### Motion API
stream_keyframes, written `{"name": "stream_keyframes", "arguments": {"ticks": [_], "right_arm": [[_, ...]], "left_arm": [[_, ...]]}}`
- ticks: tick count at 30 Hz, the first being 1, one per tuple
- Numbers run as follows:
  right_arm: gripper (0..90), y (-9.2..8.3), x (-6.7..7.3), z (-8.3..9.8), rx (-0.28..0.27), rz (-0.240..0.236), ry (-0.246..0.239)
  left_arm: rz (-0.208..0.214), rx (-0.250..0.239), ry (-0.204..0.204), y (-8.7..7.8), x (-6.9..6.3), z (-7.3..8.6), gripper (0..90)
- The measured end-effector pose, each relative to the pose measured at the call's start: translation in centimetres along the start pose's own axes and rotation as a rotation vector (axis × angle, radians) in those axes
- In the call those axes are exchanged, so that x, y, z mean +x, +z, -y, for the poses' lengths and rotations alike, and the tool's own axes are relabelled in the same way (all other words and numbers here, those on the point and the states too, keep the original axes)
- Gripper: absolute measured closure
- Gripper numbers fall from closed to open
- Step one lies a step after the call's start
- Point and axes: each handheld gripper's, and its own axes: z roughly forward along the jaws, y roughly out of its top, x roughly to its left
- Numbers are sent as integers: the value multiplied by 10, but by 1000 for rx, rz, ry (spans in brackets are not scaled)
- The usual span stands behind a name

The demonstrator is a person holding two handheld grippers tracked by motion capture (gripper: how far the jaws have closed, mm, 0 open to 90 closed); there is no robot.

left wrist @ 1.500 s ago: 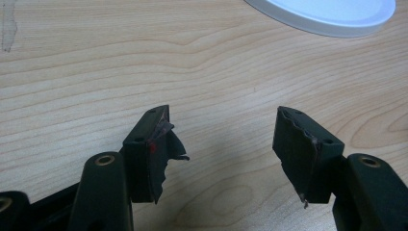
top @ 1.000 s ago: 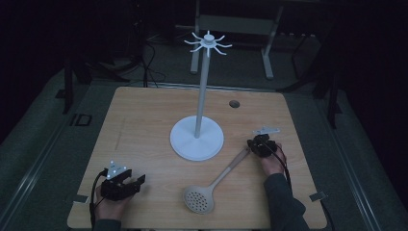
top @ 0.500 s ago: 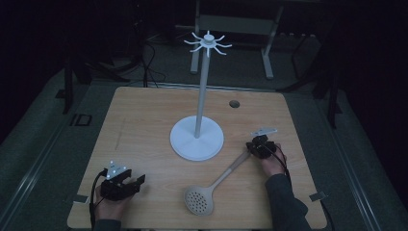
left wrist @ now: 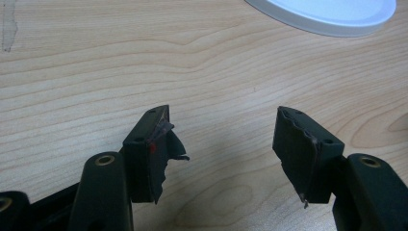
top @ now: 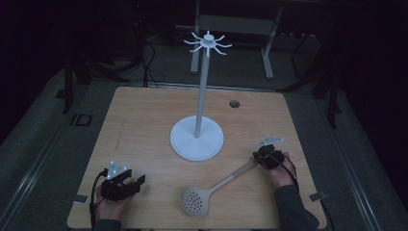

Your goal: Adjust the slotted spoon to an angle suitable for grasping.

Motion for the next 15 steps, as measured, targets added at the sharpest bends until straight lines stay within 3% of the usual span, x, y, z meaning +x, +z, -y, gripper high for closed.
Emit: {"name": "stream_keyframes", "arguments": {"ticks": [8,12,15], "right_arm": [[900,-18,2,25,-20,-26,48],[900,-24,1,39,-60,-46,86],[900,-24,0,45,-68,-12,102]], "left_arm": [[-2,1,0,0,0,0,391],[-2,3,0,1,0,0,391],[-1,2,1,1,-1,0,391]]}}
